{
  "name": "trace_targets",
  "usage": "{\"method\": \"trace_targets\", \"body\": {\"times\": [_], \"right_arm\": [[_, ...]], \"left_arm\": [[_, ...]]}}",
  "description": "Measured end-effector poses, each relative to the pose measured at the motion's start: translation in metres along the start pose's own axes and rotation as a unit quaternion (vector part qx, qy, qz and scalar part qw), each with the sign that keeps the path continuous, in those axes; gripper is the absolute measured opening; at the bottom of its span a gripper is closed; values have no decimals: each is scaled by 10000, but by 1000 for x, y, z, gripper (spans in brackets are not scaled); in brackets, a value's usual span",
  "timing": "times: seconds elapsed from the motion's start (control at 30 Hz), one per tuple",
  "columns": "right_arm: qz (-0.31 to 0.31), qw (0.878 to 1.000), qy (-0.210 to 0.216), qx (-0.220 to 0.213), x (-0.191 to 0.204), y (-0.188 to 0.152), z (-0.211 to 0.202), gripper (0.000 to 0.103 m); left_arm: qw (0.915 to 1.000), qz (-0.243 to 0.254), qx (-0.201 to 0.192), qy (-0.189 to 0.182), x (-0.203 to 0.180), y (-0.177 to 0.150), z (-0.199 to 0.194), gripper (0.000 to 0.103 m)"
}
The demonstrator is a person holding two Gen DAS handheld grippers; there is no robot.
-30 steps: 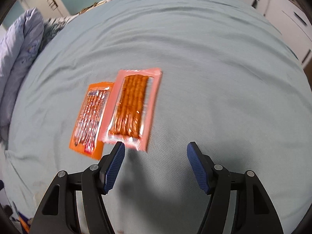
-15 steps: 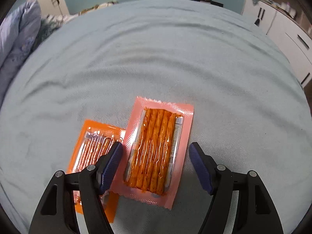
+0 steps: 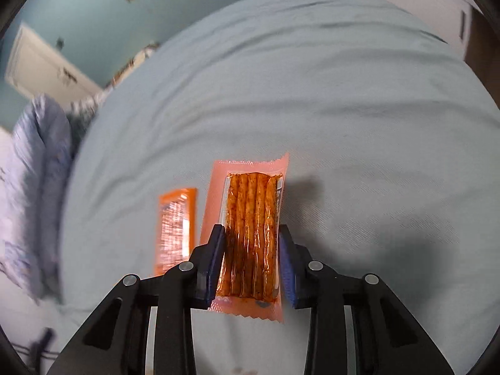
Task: Organize snacks
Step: 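Lift the pink pack with the right gripper while the left gripper grasps the last orange pack, then carry both packs to the box and open both grippers over it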
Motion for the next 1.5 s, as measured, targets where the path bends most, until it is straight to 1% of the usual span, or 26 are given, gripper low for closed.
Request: {"method": "trace_targets", "body": {"times": [0.03,0.1,0.13,0.2,0.3,0.4,0.47,0.57,0.67,0.7,0.73,0.77,0.8,0.87,0.9,0.93,0.97,1.0,1.03,1.1,1.13,1.2,1.27,1.3,1.4,1.5], "right_arm": [[13,10000,43,-63,1,3,-9,32],[86,9994,167,-290,4,-5,-40,32],[158,9988,256,-382,4,-14,-56,32],[291,9972,472,-500,0,-38,-81,32],[584,9945,706,-512,-18,-72,-108,32],[876,9912,898,-427,-43,-100,-127,32],[871,9920,850,-321,-50,-113,-131,32],[741,9944,742,-140,-51,-105,-126,32],[649,9949,770,-67,-49,-88,-112,32],[604,9956,718,-29,-51,-82,-105,32],[581,9960,682,-11,-51,-83,-106,32],[567,9963,649,22,-51,-81,-103,32],[579,9962,640,70,-52,-77,-96,32],[665,9955,661,171,-55,-70,-86,32],[727,9949,669,196,-59,-65,-82,32],[764,9946,667,208,-57,-72,-86,32],[820,9942,658,235,-61,-69,-83,32],[872,9938,653,238,-63,-69,-81,32],[907,9935,651,235,-62,-67,-78,32],[934,9935,606,223,-63,-69,-83,32],[930,9938,575,219,-60,-68,-80,32],[908,9944,489,235,-56,-68,-78,32],[866,9951,430,223,-54,-68,-81,32],[843,9955,378,200,-54,-68,-83,32],[821,9963,209,139,-49,-68,-83,32],[888,9960,81,72,-49,-70,-86,32]], "left_arm": [[10000,5,20,-62,-5,8,-1,87],[9997,60,103,-190,-17,25,1,88],[9994,117,182,-259,-26,37,5,90],[9980,260,396,-415,-46,60,18,97],[9954,345,677,-586,-76,87,43,97],[9918,463,1057,-542,-107,107,78,97],[9874,682,1372,-404,-128,114,108,97],[9801,944,1731,-227,-147,116,142,97],[9688,1044,2242,-150,-159,112,180,97],[9657,1017,2385,-131,-160,110,190,101],[9620,899,2563,-291,-160,108,200,103],[9611,784,2618,-396,-160,108,205,103],[9625,728,2586,-386,-160,109,208,103],[9641,874,2490,-288,-166,110,207,102],[9651,1002,2406,-257,-170,112,204,97],[9657,1074,2348,-286,-173,112,201,92],[9662,1149,2279,-359,-176,114,195,73],[9674,1221,2172,-452,-178,116,187,59],[9684,1288,2081,-487,-180,116,178,35],[9672,1378,2076,-493,-180,115,166,32],[9684,1350,2044,-474,-177,113,159,32],[9763,1172,1761,-457,-165,115,140,32],[9822,1000,1515,-485,-150,117,114,32],[9849,817,1421,-560,-136,117,96,32],[9860,560,1317,-856,-106,111,54,32],[9868,678,959,-1118,-77,81,-2,32]]}}
Point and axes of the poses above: each gripper's, at about its wrist camera, not at the fingertips, and z roughly the way its jaws point, x to its left, y to its top, the point moved 1 cm from there along z, roughly the way its jaws point, and after that the axes turned 14 degrees about y, right-handed, at the moved point
